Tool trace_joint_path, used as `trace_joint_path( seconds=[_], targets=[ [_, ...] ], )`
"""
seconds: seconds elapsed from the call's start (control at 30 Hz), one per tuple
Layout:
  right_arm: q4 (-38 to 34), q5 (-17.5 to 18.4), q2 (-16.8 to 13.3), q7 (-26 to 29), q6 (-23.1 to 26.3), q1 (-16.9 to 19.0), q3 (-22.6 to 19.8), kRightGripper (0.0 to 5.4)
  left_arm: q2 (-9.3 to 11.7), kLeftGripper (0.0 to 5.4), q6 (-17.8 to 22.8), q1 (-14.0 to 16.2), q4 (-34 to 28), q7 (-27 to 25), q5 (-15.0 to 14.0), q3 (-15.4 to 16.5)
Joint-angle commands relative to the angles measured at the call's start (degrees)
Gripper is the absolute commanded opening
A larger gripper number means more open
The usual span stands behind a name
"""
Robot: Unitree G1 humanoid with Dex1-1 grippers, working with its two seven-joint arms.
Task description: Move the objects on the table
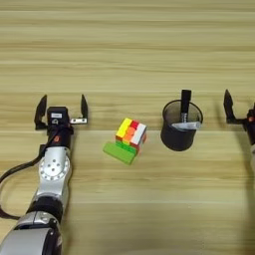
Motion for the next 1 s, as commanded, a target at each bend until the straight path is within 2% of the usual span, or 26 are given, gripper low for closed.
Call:
trace_joint_path(
  seconds=[0.03, 0.27, 0.6, 0.73, 0.83, 1.0],
  targets=[
    [-0.17, 0.57, 0.38, 0.53, 1.22, 0.44, 0.13, 5.38, 0.13, 5.4, 0.01, 0.36, -0.16, 0.33, -0.25, 0.3],
    [-0.05, 1.57, 0.56, 1.61, 3.98, 0.36, 0.16, 5.38, 0.17, 5.4, 0.13, 0.3, 0.05, 0.46, -0.06, 0.43],
    [-3.38, 2.45, 0.55, 3.18, 2.88, 1.4, -0.18, 5.38, -0.39, 5.4, 0.64, 0.21, -0.07, 0.8, 0.42, 0.01],
    [-10.74, 4.25, 0.74, 4.41, 4.87, 3.85, 0.16, 5.38, -0.77, 5.4, 0.8, 0.15, -0.07, 1.14, 0.6, -0.28],
    [-17.46, 5.15, 0.87, 5.51, 6.43, 6.87, 0.88, 5.38, -0.86, 5.4, 0.85, 0.27, -0.22, 1.29, 0.69, -0.36],
    [-32.26, 8.75, 0.93, 8.42, 11.43, 13.1, 2.67, 5.38, -0.87, 5.4, 0.92, 0.46, -0.47, 1.38, 0.74, -0.44]
  ],
)
